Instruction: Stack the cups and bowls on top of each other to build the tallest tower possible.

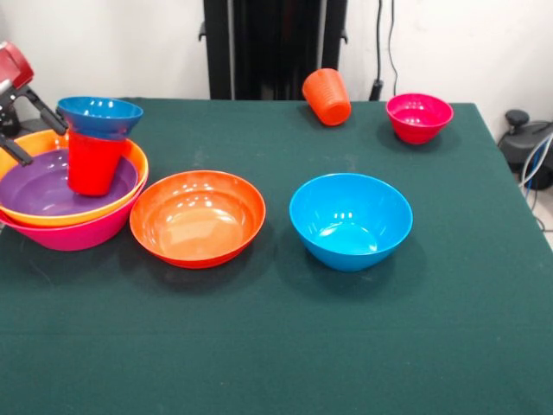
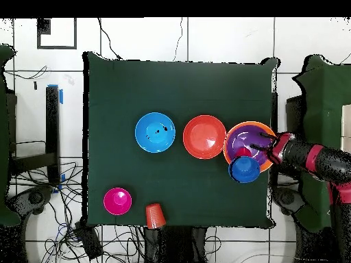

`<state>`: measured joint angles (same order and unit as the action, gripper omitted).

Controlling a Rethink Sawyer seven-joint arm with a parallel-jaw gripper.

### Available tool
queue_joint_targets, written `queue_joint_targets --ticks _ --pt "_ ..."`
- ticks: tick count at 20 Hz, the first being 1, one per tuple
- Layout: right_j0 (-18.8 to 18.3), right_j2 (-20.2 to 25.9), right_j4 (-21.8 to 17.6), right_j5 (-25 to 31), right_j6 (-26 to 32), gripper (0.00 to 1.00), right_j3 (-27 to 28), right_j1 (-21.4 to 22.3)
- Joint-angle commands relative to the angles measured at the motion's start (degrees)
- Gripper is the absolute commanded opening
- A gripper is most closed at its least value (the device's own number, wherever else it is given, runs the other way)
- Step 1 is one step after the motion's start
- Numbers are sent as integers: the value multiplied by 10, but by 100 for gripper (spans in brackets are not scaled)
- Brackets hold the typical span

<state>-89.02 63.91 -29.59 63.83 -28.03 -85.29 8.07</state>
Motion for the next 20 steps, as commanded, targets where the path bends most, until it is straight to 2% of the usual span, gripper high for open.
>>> queue_joint_targets --ticks 1,12,20 --pt "8 -54 -30 -31 39 100 -36 1" --pt "-2 -76 -43 -33 1 100 -84 31" --pt "-6 -88 -42 -46 -4 100 -99 24"
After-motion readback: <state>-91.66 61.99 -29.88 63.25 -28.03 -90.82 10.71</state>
